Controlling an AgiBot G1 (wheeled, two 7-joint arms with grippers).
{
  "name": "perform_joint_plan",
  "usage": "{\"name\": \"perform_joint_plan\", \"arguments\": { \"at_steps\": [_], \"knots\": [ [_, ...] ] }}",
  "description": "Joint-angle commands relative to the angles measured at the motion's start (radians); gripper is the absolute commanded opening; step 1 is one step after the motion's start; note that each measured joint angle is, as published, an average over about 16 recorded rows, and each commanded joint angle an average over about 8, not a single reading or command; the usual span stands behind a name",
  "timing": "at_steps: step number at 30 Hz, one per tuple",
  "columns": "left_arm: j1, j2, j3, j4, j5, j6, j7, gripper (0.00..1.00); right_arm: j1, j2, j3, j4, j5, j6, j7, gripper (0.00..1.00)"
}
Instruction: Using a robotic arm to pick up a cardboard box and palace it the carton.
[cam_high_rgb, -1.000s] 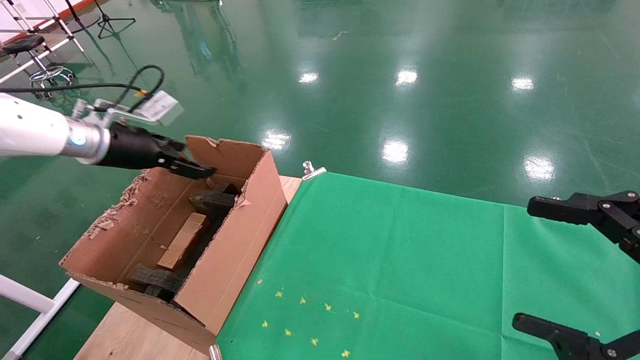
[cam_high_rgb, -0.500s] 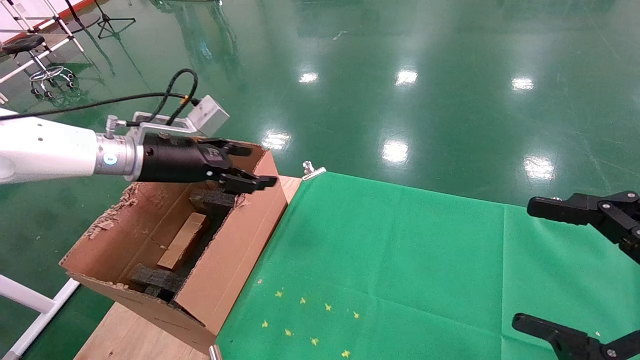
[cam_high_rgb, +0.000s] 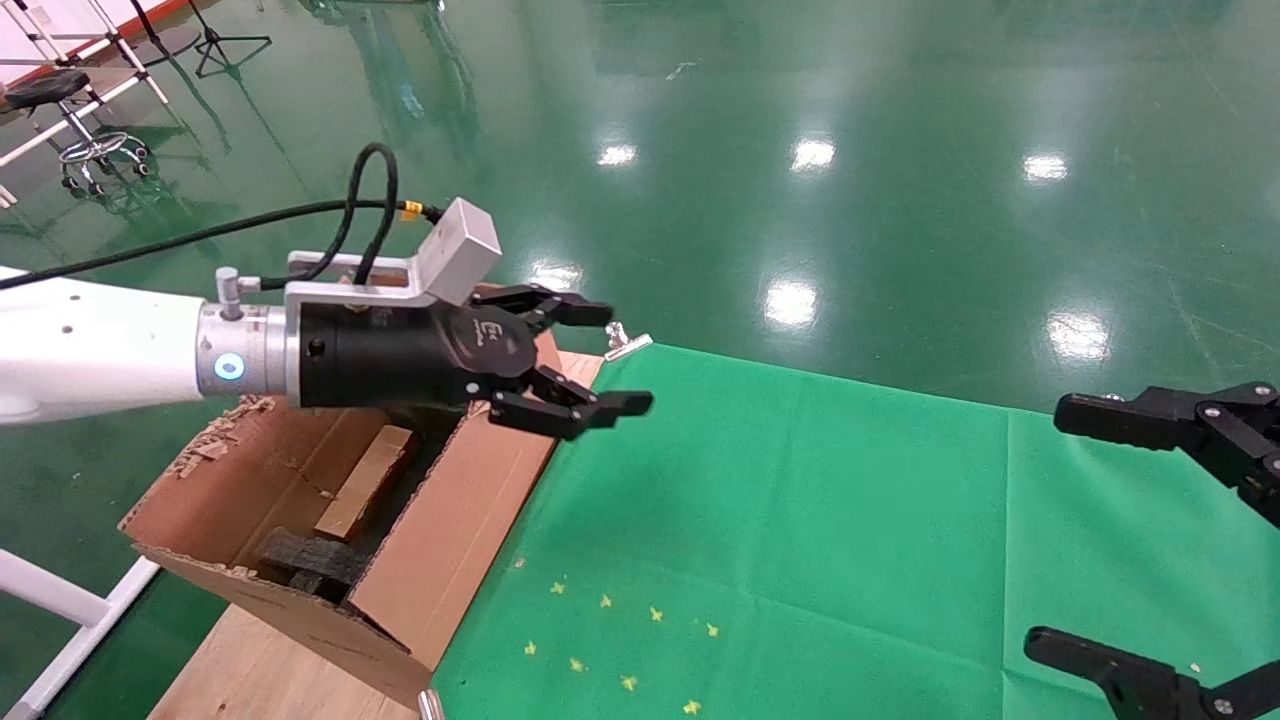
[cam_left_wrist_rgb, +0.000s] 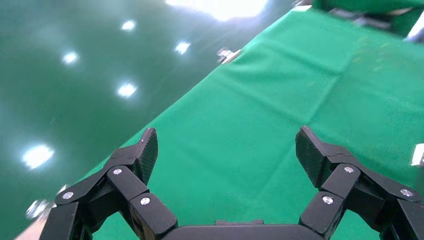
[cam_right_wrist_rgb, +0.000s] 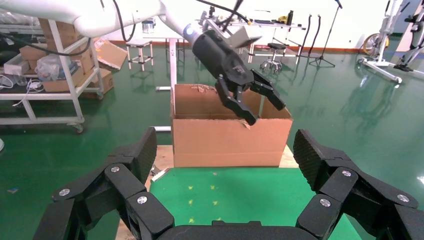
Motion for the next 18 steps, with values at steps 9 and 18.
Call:
{"name": "perform_joint_plan", "arguments": {
  "at_steps": [9,18],
  "knots": [
    [0.134,-0.018,-0.090,-0.151,-0.197,0.063,0.067,1.00,0.000,0.000,0.000,0.000,0.000,0.000,0.000,1.00],
    [0.247,-0.032,-0.165,-0.279,-0.363,0.117,0.124,1.00,0.000,0.000,0.000,0.000,0.000,0.000,0.000,1.00]
  ]
}}
